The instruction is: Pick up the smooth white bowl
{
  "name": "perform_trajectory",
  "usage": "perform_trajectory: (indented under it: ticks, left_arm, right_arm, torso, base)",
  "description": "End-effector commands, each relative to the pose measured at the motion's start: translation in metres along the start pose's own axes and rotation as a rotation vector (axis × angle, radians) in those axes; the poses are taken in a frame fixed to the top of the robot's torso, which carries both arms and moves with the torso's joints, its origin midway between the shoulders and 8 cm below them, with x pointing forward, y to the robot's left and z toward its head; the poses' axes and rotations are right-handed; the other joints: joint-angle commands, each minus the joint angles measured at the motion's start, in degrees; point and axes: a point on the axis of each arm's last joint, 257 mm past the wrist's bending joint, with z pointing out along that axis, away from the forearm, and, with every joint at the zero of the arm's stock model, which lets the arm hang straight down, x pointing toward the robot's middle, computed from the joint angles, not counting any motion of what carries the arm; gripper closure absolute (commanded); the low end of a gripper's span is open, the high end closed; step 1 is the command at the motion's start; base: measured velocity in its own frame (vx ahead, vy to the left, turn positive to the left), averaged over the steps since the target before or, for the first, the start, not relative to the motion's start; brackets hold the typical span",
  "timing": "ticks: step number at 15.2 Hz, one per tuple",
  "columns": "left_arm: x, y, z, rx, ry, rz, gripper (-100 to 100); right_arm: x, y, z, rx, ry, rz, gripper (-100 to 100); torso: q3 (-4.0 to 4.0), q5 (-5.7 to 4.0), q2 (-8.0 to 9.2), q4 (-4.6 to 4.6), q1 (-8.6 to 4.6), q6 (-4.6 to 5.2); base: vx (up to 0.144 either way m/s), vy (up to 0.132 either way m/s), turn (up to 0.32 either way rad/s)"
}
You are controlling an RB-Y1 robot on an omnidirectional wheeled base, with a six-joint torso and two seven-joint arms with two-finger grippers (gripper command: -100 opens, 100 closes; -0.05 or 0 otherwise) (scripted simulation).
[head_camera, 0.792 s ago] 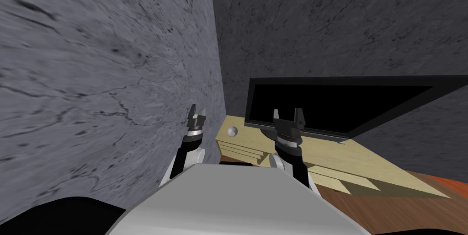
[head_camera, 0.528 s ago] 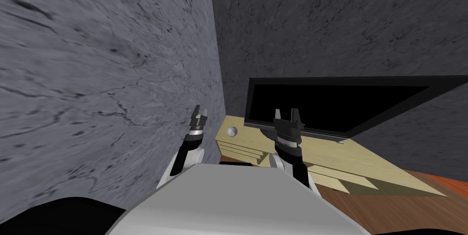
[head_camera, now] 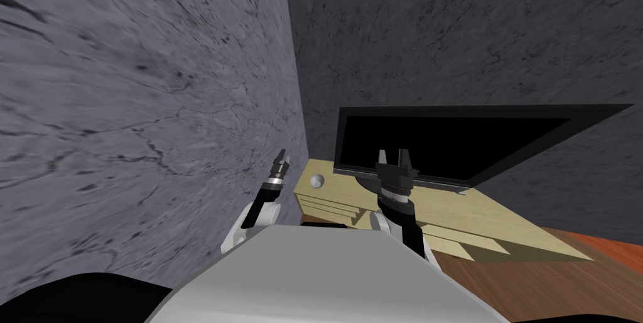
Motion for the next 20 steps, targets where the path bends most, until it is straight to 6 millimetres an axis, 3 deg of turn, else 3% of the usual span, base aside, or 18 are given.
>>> perform_trajectory:
  ticks: [1,2,3,4,5,9,10,13,15,16,17,20]
  left_arm:
    - [0.002,0.013,0.001,-0.039,0.008,0.009,-100]
    - [0.003,0.030,0.001,-0.083,0.016,0.019,-100]
    - [0.003,0.030,0.001,-0.083,0.016,0.019,-100]
    - [0.003,0.048,0.001,-0.129,0.023,0.029,-100]
    - [0.003,0.048,0.001,-0.129,0.023,0.029,-100]
    - [0.004,0.103,-0.002,-0.274,0.039,0.059,-100]
    - [0.004,0.104,-0.002,-0.277,0.039,0.059,-100]
    - [0.004,0.140,-0.007,-0.372,0.047,0.076,-100]
    - [0.003,0.142,-0.008,-0.382,0.047,0.076,-100]
    - [0.003,0.161,-0.012,-0.433,0.050,0.084,-100]
    - [0.003,0.162,-0.012,-0.436,0.050,0.084,-100]
    - [0.003,0.199,-0.022,-0.543,0.056,0.098,-100]
  right_arm:
    - [0.000,0.000,0.000,0.000,0.000,0.000,0]
    - [0.000,0.000,0.000,0.000,0.000,0.000,0]
    - [0.000,0.000,0.000,0.000,0.000,0.000,0]
    - [0.000,0.000,0.000,0.000,0.000,0.000,0]
    - [0.000,0.000,0.000,0.000,0.000,0.000,0]
    - [0.000,0.000,0.000,0.000,0.000,0.000,0]
    - [0.000,0.000,0.000,0.000,0.000,0.000,0]
    - [0.000,0.000,0.000,0.000,0.000,0.000,0]
    - [0.000,0.000,0.000,0.000,0.000,0.000,0]
    - [0.000,0.000,0.000,0.000,0.000,0.000,0]
    - [0.000,0.000,0.000,0.000,0.000,0.000,0]
    - [0.000,0.000,0.000,0.000,0.000,0.000,0]
  torso:
    - [0.00,0.00,0.00,0.00,0.00,0.00]
    - [0.00,0.00,0.00,0.00,0.00,0.00]
    - [0.00,0.00,0.00,0.00,0.01,0.00]
    - [0.00,0.00,0.00,0.00,0.01,0.00]
    - [0.00,0.00,0.00,0.00,0.00,0.01]
    - [0.00,0.00,0.00,0.00,-0.04,0.01]
    - [0.00,-0.01,0.00,0.00,-0.04,0.00]
    - [0.00,0.00,0.00,0.00,-0.01,0.00]
    - [0.00,0.00,0.00,0.00,-0.01,0.00]
    - [0.00,0.00,0.01,0.00,0.01,-0.01]
    - [0.01,0.00,0.01,0.00,0.00,0.00]
    - [0.00,0.00,-0.01,0.00,-0.02,0.01]
  base:
    - [0.003,-0.020,-0.016]
    - [0.004,-0.019,-0.029]
    - [0.004,-0.018,-0.025]
    - [0.003,-0.022,-0.030]
    - [0.002,-0.022,-0.025]
    - [0.004,-0.030,-0.042]
    - [0.005,-0.028,-0.022]
    - [0.004,-0.024,-0.031]
    - [0.003,-0.017,-0.019]
    - [0.004,-0.019,-0.032]
    - [0.004,-0.021,-0.026]
    - [0.005,-0.026,-0.036]
